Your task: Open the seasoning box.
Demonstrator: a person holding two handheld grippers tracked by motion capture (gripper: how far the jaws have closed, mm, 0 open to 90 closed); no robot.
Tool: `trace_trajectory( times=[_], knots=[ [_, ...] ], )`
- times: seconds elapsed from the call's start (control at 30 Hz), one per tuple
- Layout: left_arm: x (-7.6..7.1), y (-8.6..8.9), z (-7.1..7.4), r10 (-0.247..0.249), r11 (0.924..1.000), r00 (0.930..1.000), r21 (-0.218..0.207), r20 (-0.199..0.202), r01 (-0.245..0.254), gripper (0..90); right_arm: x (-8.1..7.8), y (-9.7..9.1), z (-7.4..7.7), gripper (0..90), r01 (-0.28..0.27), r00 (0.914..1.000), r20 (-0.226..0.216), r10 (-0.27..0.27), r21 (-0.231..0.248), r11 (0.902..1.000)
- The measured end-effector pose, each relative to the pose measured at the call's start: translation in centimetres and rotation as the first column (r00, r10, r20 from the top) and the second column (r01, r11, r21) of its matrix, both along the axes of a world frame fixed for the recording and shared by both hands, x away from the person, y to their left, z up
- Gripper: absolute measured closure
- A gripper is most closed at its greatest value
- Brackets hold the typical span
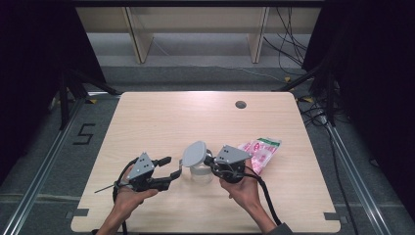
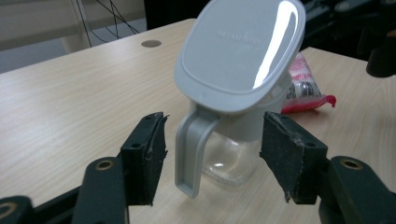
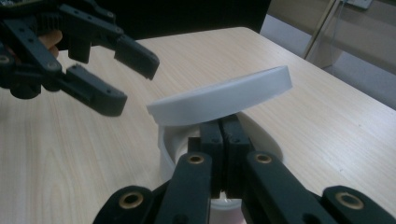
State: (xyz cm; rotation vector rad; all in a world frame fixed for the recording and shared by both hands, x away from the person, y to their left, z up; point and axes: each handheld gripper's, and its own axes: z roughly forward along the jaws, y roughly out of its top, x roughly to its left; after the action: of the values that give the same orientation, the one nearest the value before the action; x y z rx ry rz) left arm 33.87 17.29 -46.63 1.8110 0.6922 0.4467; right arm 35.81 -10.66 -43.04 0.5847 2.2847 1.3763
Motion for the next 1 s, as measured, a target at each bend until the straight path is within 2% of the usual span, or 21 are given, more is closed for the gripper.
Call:
trace_trajectory(
  times=[0.13, 0.17, 0.2, 0.23, 0.33, 0.4, 0.5, 0.57, 0.7, 0.77, 0.8, 0.83, 0.87, 1.0],
  knots=[
    [-0.2, 0.2, -0.5, 0.016, 0.9998, 0.9998, 0.011, -0.010, -0.016, 35.3, 0.0, 0.5, 0.3, 90.0, -0.011, 0.9999, 0.002, 0.011, 0.004, 0.9999],
    [-0.3, 0.2, -0.9, 0.023, 0.9997, 0.9993, 0.011, -0.030, -0.022, 34.2, 0.0, 0.9, 0.5, 90.0, -0.026, 0.9997, 0.005, 0.026, -0.001, 0.9997],
    [-0.3, 0.2, -0.9, 0.023, 0.9997, 0.9993, 0.011, -0.030, -0.022, 33.9, 0.0, 0.9, 0.5, 90.0, -0.026, 0.9997, 0.005, 0.026, -0.001, 0.9997],
    [-0.3, 0.2, -1.4, 0.026, 0.9996, 0.9986, -0.008, -0.046, -0.027, 33.6, -0.1, 1.3, 0.7, 90.0, -0.006, 0.9999, 0.015, 0.005, 0.019, 0.9998],
    [-0.3, 0.3, -1.8, 0.037, 0.9993, 0.9977, 0.007, -0.057, -0.037, 33.6, -0.1, 1.9, 0.9, 90.0, -0.019, 0.9997, 0.014, 0.019, 0.018, 0.9997],
    [-0.3, 0.4, -2.2, 0.049, 0.9985, 0.9965, -0.019, -0.068, -0.051, 32.8, -0.2, 2.3, 1.1, 90.0, -0.029, 0.9995, 0.014, 0.028, 0.019, 0.9994],
    [-0.3, 0.6, -2.2, 0.055, 0.9985, 0.9959, 0.010, -0.071, -0.054, 32.3, -0.2, 2.9, 1.2, 90.0, -0.041, 0.9989, 0.022, 0.040, 0.020, 0.9990],
    [-0.4, 0.6, -2.4, 0.055, 0.9985, 0.9956, 0.004, -0.076, -0.055, 31.9, -0.3, 3.2, 1.2, 90.0, -0.043, 0.9987, 0.028, 0.042, 0.023, 0.9988],
    [-0.4, 0.6, -2.6, 0.066, 0.9978, 0.9946, 0.003, -0.080, -0.066, 31.3, -0.4, 3.6, 1.2, 90.0, -0.043, 0.9990, 0.015, 0.043, 0.030, 0.9986],
    [-0.5, 0.8, -2.7, 0.075, 0.9971, 0.9933, 0.010, -0.087, -0.075, 31.3, -0.3, 3.9, 1.2, 89.6, -0.066, 0.9978, 0.002, 0.066, 0.040, 0.9970],
    [-0.5, 0.7, -2.8, 0.075, 0.9971, 0.9934, -0.008, -0.087, -0.076, 31.2, -0.4, 3.8, 1.2, 88.9, -0.055, 0.9985, 0.006, 0.055, 0.036, 0.9978],
    [-0.5, 0.7, -2.8, 0.075, 0.9971, 0.9934, -0.008, -0.087, -0.076, 31.2, -0.4, 3.7, 1.2, 88.2, -0.047, 0.9989, 0.000, 0.047, 0.038, 0.9982],
    [-0.6, 0.7, -2.9, 0.076, 0.9966, 0.9934, -0.024, -0.086, -0.078, 31.0, -0.3, 3.4, 1.2, 87.3, -0.057, 0.9983, 0.011, 0.057, 0.034, 0.9978],
    [-0.7, 0.9, -2.8, 0.078, 0.9969, 0.9934, -0.007, -0.084, -0.079, 30.8, -0.2, 1.5, 1.7, 82.1, -0.014, 0.9999, -0.001, 0.015, 0.064, 0.9979]
  ],
)
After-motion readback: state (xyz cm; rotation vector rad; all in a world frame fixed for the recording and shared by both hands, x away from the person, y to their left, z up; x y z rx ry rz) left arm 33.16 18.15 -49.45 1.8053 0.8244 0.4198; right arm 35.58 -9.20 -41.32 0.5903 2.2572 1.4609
